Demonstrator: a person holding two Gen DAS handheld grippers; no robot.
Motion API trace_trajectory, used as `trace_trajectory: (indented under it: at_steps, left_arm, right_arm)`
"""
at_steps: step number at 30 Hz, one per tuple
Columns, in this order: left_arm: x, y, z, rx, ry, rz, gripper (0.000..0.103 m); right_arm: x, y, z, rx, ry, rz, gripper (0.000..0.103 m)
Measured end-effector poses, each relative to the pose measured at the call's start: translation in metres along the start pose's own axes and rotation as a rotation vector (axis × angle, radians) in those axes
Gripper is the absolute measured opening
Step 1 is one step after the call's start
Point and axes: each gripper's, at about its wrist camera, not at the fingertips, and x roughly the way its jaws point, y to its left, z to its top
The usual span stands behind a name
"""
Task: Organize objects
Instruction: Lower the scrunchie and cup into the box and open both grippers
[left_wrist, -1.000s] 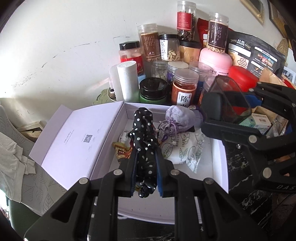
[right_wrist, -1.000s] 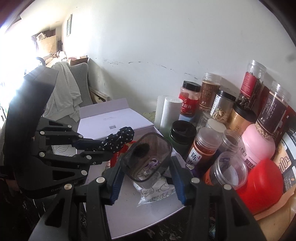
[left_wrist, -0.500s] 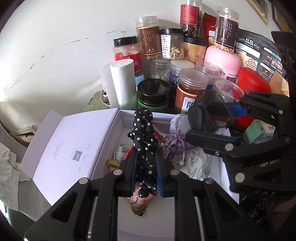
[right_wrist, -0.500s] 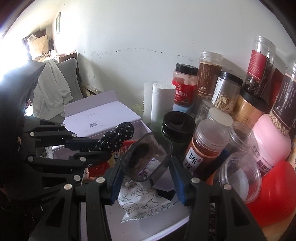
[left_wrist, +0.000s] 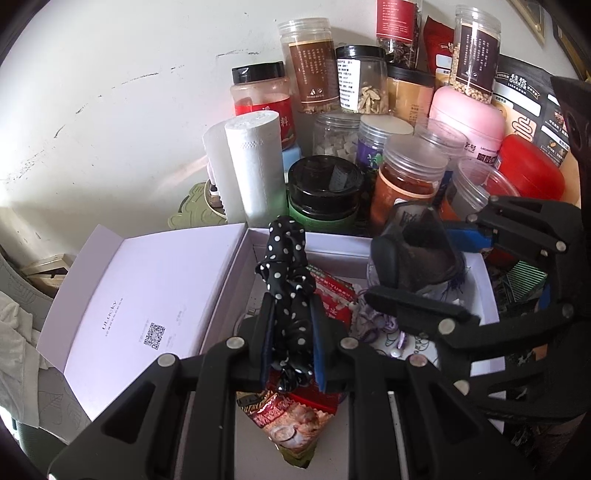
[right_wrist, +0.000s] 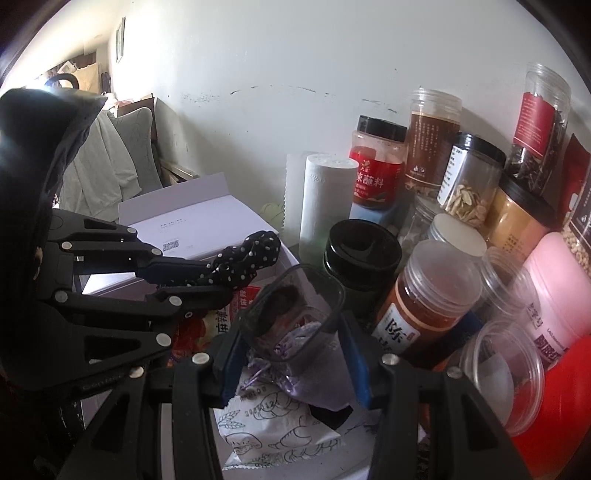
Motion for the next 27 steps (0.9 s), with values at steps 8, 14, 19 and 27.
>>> trace_trajectory:
  at_steps: [8,14,19,27]
  left_arm:
    - [0.03,0.008,-0.007,-0.044,0.079,-0.054,0.017]
    - [0.045,0.013,-0.012,-0.07,0.108,-0.071,0.017]
    - [0.046,0.012,-0.013,-0.067,0.114,-0.073,0.017]
    - [0.048,0.009,-0.014,-0.05,0.129,-0.066,0.017]
  right_arm:
    - [0.022,0.001,-0.008,-0.01,0.052,-0.019,0.048]
    - [0.03,-0.003,-0.013,0.002,0.078,-0.005,0.048]
    - [0.034,-0.005,-0.015,0.02,0.085,-0.006,0.048]
    - [0.038,-0.008,-0.016,0.037,0.089,0.002,0.048]
